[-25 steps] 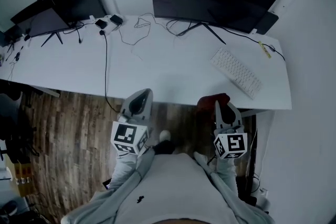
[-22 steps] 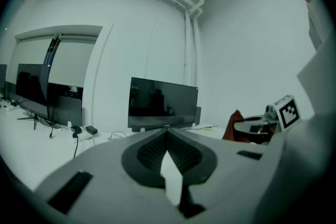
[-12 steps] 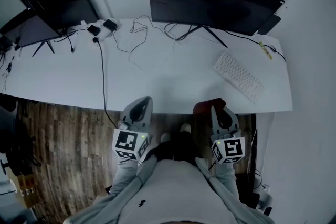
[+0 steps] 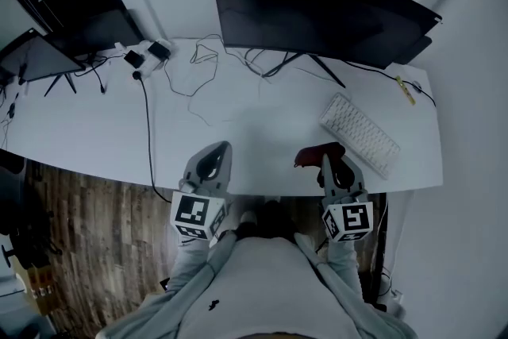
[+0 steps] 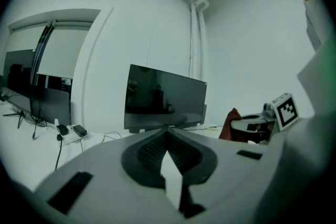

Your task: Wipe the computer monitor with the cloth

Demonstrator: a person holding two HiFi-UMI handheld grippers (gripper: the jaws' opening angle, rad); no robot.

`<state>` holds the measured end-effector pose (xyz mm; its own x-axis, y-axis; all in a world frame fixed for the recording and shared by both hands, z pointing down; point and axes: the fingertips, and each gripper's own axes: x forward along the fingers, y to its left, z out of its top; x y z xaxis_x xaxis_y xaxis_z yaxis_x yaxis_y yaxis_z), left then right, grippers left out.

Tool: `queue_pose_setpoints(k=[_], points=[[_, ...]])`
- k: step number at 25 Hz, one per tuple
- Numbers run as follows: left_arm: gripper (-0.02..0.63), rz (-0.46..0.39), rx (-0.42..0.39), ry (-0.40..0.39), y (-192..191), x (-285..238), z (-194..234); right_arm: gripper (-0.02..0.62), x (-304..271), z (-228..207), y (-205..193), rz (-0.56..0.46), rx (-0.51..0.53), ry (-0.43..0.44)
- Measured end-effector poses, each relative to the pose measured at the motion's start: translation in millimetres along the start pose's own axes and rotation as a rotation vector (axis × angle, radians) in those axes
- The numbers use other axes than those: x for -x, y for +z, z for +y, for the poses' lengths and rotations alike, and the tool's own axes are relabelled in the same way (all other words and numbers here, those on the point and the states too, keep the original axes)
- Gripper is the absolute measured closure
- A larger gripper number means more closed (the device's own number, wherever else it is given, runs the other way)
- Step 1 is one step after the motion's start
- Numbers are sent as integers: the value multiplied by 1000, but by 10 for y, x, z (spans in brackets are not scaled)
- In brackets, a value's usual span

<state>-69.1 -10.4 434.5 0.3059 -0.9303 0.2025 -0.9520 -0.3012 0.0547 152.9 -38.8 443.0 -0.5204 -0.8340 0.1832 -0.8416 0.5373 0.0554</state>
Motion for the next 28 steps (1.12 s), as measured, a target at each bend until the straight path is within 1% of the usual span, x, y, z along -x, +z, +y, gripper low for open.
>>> queue_pose_setpoints(k=[3,9,15,19,23,28], points=[[586,-7,-11,14,148,-277,76,560,-277,-193,127,-19,9,16],[586,-50,-23,62,463,-770,173,560,-776,-578,404,-61,29,62],[586,-61,-25,100,567,-1041,160,560,-1071,-846,565,-99,49,106],[586,-52,-19,123,567,-1088,181,560,-1205,-898,613,-105,58,130],[586,-46,-21,132,578,-1083,246,560,-1281,-877,683,-119,56,136],[586,-64,-38,119,655,-1061,366,560,-1334,-784,787,-142,62,126]])
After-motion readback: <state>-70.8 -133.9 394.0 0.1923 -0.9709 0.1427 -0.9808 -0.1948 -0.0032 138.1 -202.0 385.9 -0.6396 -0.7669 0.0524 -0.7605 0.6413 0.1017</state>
